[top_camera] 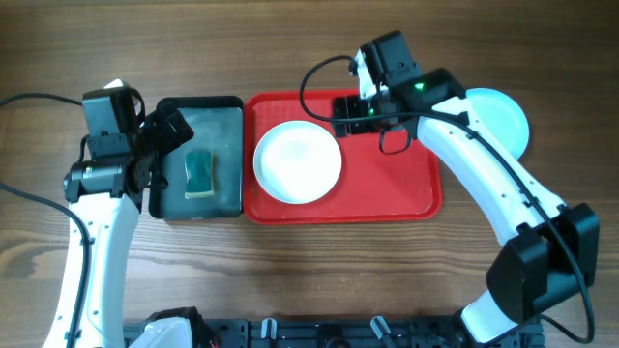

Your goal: Clean dirty plates on tray and stack at the side

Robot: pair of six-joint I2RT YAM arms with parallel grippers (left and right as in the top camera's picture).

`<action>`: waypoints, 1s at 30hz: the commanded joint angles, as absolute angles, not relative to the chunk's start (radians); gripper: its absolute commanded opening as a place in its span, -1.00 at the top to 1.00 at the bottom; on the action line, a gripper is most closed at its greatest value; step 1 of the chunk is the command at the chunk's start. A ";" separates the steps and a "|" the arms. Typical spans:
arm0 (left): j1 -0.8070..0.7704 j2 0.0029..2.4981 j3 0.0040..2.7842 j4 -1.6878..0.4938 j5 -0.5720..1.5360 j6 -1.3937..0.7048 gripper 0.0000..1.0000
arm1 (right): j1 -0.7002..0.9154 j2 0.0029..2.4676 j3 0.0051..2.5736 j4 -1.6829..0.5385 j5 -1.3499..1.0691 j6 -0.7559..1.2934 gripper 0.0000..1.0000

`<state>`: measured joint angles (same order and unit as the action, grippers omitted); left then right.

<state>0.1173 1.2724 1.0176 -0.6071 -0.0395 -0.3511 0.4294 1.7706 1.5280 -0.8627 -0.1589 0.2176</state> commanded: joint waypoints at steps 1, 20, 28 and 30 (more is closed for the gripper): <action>0.120 1.273 1.029 -0.607 -0.035 -0.360 -1.00 | 0.428 1.776 1.547 -0.858 -0.232 0.038 -0.99; 0.120 1.273 1.029 -0.607 -0.035 -0.360 -1.00 | 0.428 1.777 1.180 -0.560 -0.204 0.152 0.20; 0.120 1.273 1.029 -0.607 -0.035 -0.360 -1.00 | 0.429 1.777 1.072 -0.437 -0.289 0.255 0.34; 0.120 1.273 1.029 -0.607 -0.035 -0.360 -1.00 | 0.429 1.777 1.072 -0.421 -0.289 0.348 0.42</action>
